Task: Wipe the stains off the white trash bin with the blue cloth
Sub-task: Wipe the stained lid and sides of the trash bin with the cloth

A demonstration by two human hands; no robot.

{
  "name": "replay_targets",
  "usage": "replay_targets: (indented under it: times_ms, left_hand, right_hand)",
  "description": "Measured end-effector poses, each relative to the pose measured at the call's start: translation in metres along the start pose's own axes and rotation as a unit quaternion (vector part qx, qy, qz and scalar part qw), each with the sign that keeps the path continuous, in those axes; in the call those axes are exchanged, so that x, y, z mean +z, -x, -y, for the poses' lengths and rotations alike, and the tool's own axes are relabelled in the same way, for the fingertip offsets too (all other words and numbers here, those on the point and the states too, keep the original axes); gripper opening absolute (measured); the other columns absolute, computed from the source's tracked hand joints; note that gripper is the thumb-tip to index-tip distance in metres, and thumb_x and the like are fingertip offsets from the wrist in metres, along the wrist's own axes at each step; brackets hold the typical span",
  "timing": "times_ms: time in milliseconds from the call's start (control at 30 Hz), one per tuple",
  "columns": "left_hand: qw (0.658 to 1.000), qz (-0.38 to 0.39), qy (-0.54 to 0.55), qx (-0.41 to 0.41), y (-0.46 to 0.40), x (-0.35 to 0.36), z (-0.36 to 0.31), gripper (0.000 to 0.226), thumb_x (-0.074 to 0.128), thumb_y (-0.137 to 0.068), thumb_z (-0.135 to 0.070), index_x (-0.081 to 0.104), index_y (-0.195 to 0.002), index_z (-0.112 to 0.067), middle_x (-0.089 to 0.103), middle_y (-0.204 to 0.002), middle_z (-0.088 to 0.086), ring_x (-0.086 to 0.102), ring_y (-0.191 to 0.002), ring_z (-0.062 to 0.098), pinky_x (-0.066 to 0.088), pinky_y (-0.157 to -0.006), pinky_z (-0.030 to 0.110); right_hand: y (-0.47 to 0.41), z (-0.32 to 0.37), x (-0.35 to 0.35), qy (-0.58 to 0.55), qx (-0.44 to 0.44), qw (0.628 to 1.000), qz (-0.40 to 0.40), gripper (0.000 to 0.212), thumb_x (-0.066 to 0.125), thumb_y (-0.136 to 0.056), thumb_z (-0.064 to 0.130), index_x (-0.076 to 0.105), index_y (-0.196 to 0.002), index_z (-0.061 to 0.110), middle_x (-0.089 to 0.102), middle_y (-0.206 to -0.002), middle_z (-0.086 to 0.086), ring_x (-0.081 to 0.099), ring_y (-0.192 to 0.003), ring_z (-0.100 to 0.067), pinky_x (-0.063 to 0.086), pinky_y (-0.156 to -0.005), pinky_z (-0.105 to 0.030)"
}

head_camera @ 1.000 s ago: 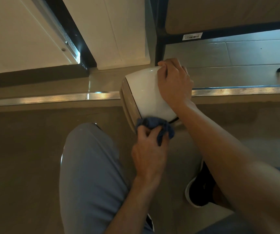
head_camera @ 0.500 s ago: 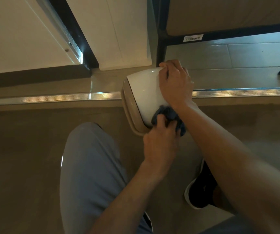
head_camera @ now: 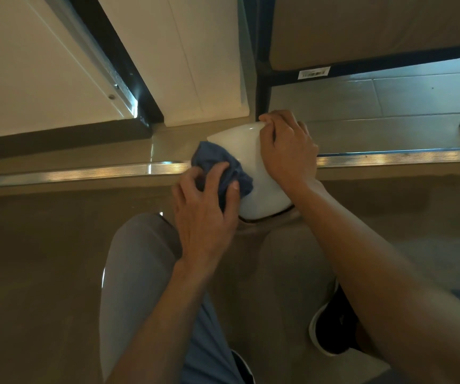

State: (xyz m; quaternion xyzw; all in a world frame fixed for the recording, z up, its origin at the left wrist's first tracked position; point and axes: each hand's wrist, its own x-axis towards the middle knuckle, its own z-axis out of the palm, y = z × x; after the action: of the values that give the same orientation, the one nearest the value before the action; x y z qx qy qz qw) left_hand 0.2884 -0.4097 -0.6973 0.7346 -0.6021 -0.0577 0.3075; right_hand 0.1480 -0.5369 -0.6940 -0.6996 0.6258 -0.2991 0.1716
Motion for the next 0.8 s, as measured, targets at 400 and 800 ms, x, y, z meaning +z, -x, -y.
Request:
replay_targets:
  times_ms: [400,800]
  left_hand:
    - [0.990,0.059,-0.009,0.126,-0.055,0.019,-0.007,0.042,0.037,-0.107,-0.032,0.059,-0.136,-0.011,0.056,-0.144,0.009,0.045,-0.140,0.029,0.033,-0.118,0.044]
    - [0.976,0.061,-0.054,0.204,-0.057,0.024,-0.006,0.042,0.042,-0.107,-0.037,0.059,-0.139,-0.015,0.055,-0.147,0.007,0.042,-0.143,0.030,0.031,-0.118,0.050]
  right_hand:
    - [-0.003,-0.002,0.002,-0.017,0.010,1.000,0.002,0.038,0.033,-0.104,0.033,0.064,-0.123,0.024,0.058,-0.130,0.008,0.055,-0.117,-0.021,0.050,-0.081,-0.038]
    - [-0.013,-0.017,-0.012,-0.153,0.012,0.985,0.078,0.035,0.037,-0.107,0.021,0.065,-0.128,0.016,0.057,-0.134,0.000,0.054,-0.117,-0.011,0.042,-0.101,-0.027]
